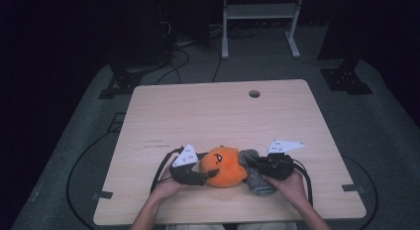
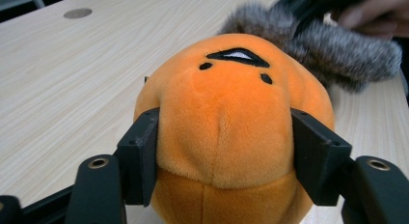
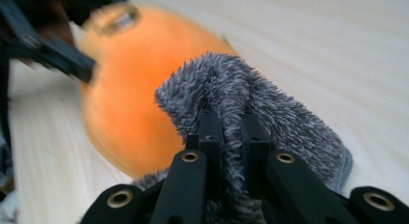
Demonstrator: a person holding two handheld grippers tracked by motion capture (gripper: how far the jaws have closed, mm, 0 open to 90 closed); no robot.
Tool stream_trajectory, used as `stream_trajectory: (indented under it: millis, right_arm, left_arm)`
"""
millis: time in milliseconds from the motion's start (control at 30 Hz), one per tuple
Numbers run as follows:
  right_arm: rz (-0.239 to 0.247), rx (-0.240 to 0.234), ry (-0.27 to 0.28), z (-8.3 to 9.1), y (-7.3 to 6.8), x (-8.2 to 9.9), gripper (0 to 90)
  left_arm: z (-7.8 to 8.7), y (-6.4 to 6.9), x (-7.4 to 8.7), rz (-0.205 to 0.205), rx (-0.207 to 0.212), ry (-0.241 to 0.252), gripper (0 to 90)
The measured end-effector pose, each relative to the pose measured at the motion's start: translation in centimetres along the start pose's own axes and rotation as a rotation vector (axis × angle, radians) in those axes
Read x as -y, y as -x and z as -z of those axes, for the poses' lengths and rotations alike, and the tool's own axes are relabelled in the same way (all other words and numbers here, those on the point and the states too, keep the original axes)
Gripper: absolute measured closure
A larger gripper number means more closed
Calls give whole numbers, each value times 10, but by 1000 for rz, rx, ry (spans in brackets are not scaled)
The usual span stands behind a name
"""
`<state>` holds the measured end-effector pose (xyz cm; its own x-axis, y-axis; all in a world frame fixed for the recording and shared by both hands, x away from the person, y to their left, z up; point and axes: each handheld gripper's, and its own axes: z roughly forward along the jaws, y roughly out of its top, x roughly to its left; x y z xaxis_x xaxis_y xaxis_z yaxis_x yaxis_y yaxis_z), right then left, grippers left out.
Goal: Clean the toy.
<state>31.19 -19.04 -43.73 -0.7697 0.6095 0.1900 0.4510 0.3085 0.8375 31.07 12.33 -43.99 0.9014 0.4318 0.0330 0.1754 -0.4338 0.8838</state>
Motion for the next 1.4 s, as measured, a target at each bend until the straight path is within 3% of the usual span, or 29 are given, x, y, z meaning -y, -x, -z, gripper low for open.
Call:
stream_trajectory:
  millis: [67,133,233,367,433,600,667,733,833,900,967,1000,1100,1167,1233,1300,1400]
  right_arm:
    - [22,-27,41,4,-6,-8,821]
    - [50,-43,51,3,-11,-11,821]
    - [21,-43,22,-4,-5,-3,822]
    - [-23,26,-43,-5,7,6,822]
    - [-6,50,-46,-2,5,5,822]
    - [8,-57,80,7,-3,-10,821]
    - [33,-55,65,4,-6,-12,821]
    - [10,-41,40,-1,-1,-7,821]
    - [-13,16,-19,-2,7,0,821]
    - [-9,19,0,4,6,-2,821]
    - [16,-19,47,13,-2,-11,821]
    - [57,-45,71,18,-12,-19,821]
    - [126,-61,70,17,-31,-28,821]
    - [147,-60,65,13,-37,-29,821]
    - [146,-40,47,10,-32,-25,822]
    - [96,-37,40,7,-20,-17,822]
    - [58,10,-3,4,-8,-7,822]
  left_arm:
    - [0,5,-1,-66,-1,5,351]
    - [-1,8,-3,-101,-1,8,351]
    - [0,10,-4,-110,7,21,350]
    - [2,10,-4,-124,11,20,346]
    - [2,11,-4,-134,9,23,344]
    - [0,18,-9,-190,13,31,348]
    - [0,21,-11,-205,15,30,348]
    - [0,22,-12,-194,17,35,345]
    - [-1,22,-14,-186,10,37,337]
    - [0,22,-15,-181,6,39,337]
    - [-1,22,-16,-176,2,40,338]
    - [-2,22,-17,-177,-1,35,342]
    - [-3,26,-21,-175,13,45,346]
    - [-3,30,-23,-193,-6,44,350]
    - [0,29,-24,-173,-9,69,369]
    - [2,27,-25,-165,-16,70,370]
    - [4,24,-25,-148,-27,74,370]
